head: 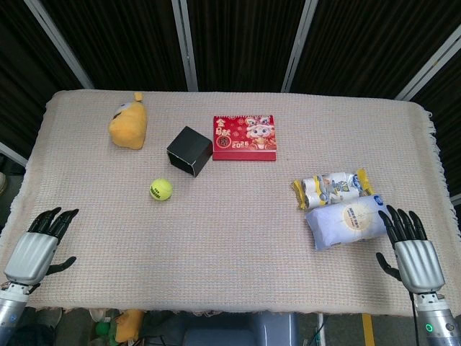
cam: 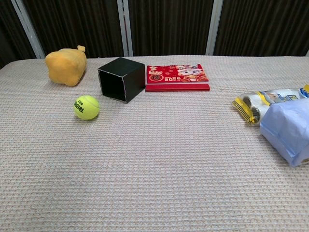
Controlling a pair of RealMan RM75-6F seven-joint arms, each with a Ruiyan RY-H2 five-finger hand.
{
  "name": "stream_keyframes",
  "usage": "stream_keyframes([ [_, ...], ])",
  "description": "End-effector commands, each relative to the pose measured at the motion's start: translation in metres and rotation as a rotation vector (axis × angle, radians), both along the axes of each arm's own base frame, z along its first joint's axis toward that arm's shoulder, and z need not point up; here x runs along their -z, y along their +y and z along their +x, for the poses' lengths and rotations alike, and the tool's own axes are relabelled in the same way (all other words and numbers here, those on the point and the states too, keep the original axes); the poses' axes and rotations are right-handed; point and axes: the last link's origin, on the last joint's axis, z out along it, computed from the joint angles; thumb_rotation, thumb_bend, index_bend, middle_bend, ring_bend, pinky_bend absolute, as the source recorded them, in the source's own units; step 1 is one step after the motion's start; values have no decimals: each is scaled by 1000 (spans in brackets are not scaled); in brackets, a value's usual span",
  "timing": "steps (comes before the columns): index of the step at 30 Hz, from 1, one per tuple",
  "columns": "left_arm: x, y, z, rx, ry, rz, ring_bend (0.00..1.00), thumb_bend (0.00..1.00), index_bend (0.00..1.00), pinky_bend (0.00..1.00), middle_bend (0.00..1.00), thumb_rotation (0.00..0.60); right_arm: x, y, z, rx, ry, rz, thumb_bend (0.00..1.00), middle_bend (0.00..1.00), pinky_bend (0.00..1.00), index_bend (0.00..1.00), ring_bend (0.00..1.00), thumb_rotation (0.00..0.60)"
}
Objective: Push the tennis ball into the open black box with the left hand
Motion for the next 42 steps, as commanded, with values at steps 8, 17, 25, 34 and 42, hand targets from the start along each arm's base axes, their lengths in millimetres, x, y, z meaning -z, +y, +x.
stream_keyframes([
  [8, 9, 0, 1, -10, -3, -81, 64, 119, 67, 125, 143, 600, -3, 3, 0, 12, 0, -10, 345, 0, 0, 0, 0, 600],
  [17, 39, 27, 15, 103, -51, -104, 262, 388, 442, 419, 523, 600, -8, 4, -2, 28, -9, -24, 345, 0, 0, 0, 0, 600],
  [25, 84, 61, 23, 93, -1, -163, 300, 517, 527, 442, 581, 600, -9, 3, -2, 29, -8, -22, 345, 0, 0, 0, 0, 600],
  [34, 122, 90, 45, 60, 5, -227, 315, 526, 522, 479, 593, 600, -10, 4, -1, 17, -18, -22, 345, 0, 0, 0, 0, 600],
  [42, 140, 95, 58, 75, -17, -263, 355, 527, 494, 501, 618, 600, -9, 2, -2, 24, -19, -10, 345, 0, 0, 0, 0, 600],
])
